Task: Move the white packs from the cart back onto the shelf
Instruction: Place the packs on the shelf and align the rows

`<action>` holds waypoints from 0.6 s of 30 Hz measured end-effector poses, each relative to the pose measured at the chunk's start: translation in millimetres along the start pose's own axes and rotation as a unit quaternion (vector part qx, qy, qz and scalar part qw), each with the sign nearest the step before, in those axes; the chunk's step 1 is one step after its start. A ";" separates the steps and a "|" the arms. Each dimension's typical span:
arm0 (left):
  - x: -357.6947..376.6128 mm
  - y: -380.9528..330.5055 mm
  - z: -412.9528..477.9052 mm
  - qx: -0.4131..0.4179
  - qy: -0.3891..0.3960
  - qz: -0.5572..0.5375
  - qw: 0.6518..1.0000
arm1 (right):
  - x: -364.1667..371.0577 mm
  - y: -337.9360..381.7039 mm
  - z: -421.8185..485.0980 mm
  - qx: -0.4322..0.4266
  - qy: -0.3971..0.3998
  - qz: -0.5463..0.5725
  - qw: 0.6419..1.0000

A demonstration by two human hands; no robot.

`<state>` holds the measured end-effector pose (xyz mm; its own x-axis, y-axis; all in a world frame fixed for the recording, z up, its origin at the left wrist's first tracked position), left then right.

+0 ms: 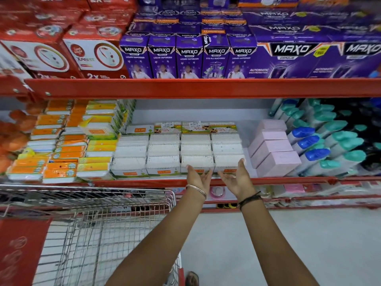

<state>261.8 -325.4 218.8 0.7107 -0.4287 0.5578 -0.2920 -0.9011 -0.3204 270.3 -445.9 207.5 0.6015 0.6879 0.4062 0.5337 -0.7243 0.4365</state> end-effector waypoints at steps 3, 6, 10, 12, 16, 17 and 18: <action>2.4 -3.2 -1.0 -0.005 0.000 0.007 1.000 | 4.7 1.4 -6.7 -0.003 0.011 0.008 1.000; -5.4 -6.7 -3.8 -0.013 0.011 0.031 0.999 | 5.1 -4.9 -8.1 0.012 0.010 0.015 1.000; -32.4 -36.1 -7.4 0.044 -0.013 0.086 0.995 | 8.8 -20.9 -17.5 0.010 -0.010 0.049 0.999; -53.0 -68.2 -8.4 0.096 -0.057 0.091 0.990 | 24.8 -41.1 -25.9 0.012 0.009 0.045 0.999; -92.3 -136.7 -3.2 0.170 -0.131 0.054 0.975 | 77.6 -99.6 -39.0 0.094 0.074 0.046 0.992; -96.9 -147.2 0.0 0.174 -0.132 0.045 0.975 | 89.4 -110.6 -40.2 0.109 0.086 0.056 0.989; -99.3 -155.6 2.3 0.171 -0.128 0.034 0.976 | 100.9 -120.0 -41.0 0.119 0.094 0.068 0.986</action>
<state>238.2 -142.4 211.5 0.8464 -0.4170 0.3312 -0.1443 -0.7782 -0.6113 242.6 -287.8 229.0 0.5675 0.5639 0.6000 0.5942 -0.7849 0.1756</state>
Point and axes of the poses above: each hand's wrist, its own z-axis towards the middle knuckle, its own x-axis out of the palm, y = z × x, the point moved 7 cm from there along z, towards the middle knuckle, and after that the axes turned 8 degrees about x, right-handed, at the moved point
